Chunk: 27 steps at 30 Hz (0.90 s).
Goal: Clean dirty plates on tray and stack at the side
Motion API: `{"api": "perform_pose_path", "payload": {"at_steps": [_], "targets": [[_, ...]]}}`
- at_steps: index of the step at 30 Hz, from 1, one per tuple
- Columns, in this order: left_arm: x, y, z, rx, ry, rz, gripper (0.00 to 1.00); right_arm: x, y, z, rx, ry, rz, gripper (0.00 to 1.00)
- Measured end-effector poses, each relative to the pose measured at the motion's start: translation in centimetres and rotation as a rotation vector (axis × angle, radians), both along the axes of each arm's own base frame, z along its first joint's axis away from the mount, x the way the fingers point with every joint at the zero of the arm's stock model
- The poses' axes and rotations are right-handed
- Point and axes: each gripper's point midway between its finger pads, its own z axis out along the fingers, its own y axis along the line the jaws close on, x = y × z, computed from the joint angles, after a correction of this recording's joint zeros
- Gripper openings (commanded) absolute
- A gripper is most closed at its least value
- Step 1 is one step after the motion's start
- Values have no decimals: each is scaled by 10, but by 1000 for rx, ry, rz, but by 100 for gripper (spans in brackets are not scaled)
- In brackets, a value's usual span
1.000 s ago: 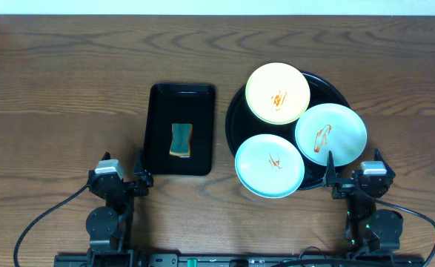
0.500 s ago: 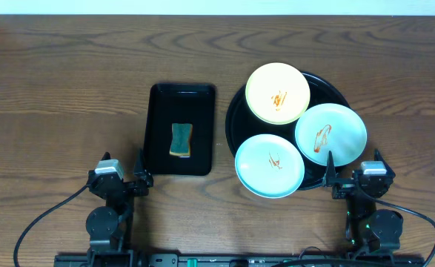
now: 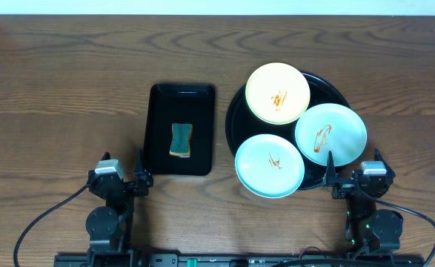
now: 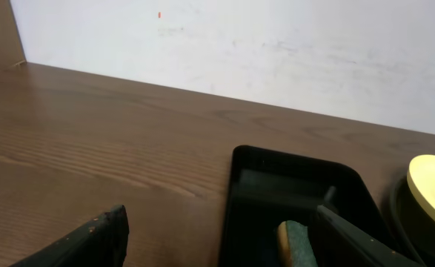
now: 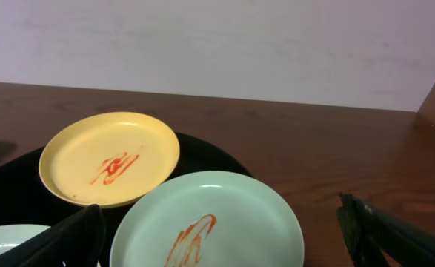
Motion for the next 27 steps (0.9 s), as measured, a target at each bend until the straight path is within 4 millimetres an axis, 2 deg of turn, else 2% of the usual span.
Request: {"api": "perform_pose_path", "payload": {"at_steps": [15, 22, 27], "targets": [[-1, 1, 0, -4, 14, 4, 79, 0, 0, 0, 0, -1, 0, 99], [1, 3, -17, -45, 147, 24, 79, 0, -1, 1, 1, -6, -3, 99], [8, 4, -4, -57, 259, 34, 78, 0, -1, 0, 1, -1, -4, 99]]}}
